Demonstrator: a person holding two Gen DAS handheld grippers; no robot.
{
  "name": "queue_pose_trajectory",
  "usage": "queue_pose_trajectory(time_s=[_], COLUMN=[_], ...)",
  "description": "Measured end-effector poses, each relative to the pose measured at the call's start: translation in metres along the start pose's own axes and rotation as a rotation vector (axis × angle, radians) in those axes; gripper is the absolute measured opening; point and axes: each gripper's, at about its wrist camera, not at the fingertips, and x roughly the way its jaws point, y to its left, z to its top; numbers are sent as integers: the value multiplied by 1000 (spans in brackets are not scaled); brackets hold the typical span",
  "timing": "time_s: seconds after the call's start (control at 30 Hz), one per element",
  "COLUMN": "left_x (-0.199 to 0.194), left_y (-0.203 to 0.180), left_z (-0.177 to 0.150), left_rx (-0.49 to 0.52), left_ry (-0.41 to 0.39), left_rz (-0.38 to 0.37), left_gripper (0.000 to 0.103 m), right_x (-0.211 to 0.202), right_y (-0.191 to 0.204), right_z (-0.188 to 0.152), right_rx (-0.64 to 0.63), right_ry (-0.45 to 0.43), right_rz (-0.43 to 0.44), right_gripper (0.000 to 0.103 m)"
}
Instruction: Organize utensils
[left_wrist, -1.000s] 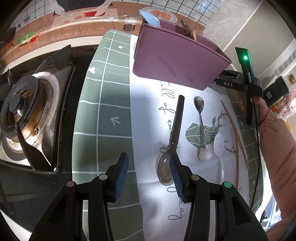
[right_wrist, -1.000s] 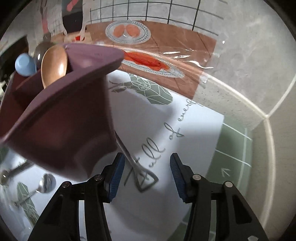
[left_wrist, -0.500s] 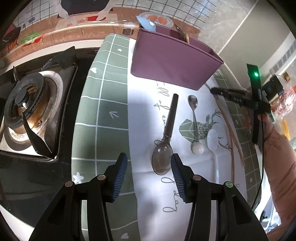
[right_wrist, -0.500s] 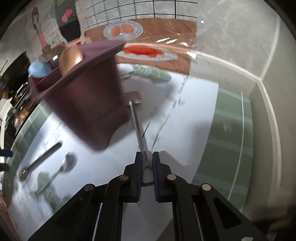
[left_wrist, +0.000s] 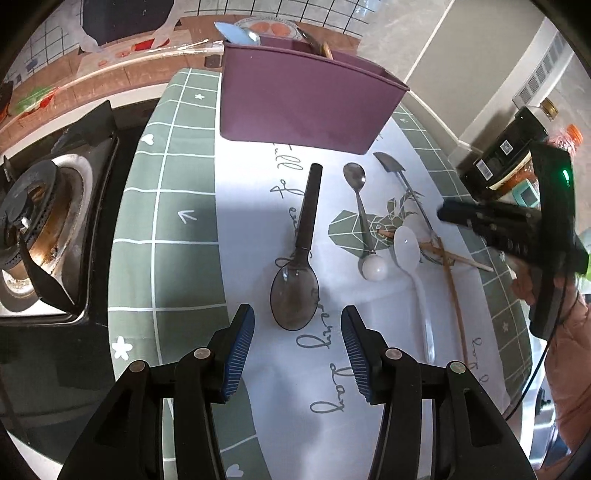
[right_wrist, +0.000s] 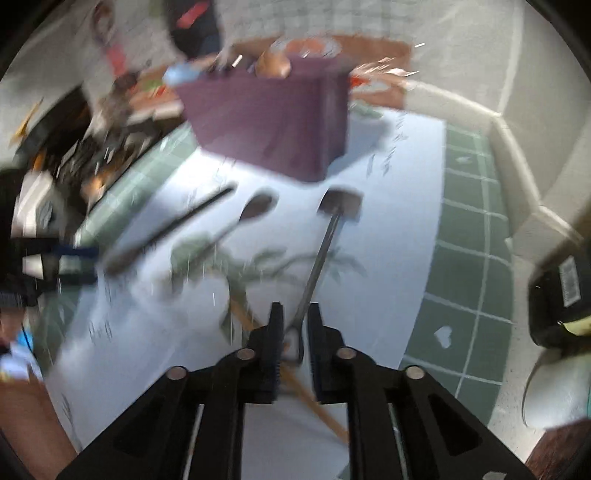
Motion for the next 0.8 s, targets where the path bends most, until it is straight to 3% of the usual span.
queue_pose_trajectory(time_s=[0.03, 0.1, 0.37, 0.4, 0.43, 0.47, 0.63, 0.8], left_x=[-2, -7, -23, -24, -24, -23, -13, 5], left_y=[1, 4, 25, 25, 24, 23, 9, -19], left_z=[-1, -3, -17, -20, -22, -24, -21, 6], left_rx=[-3, -13, -34, -27, -20, -14, 11, 70], left_ry=[-6, -18, -41, -42, -45, -47, -35, -30], left_rz=[7, 22, 69, 69, 67, 63, 43, -26], left_gripper=[50, 50, 52, 53, 54, 54, 54, 52], right_x=[1, 10, 64, 69, 70, 69, 45, -2], right_y=[-1, -2, -14, -12, -8, -5, 3, 18], right_z=[7, 20, 67, 69, 70, 70, 61, 40], right_rx=[29, 70, 210, 202, 176, 160, 156, 158], right_ry=[-20, -41, 4, 20, 19, 22, 10, -44], right_rz=[-45, -110, -201, -220, -248, -241, -191, -121], right_gripper=[45, 56, 52, 45, 29, 30, 29, 29])
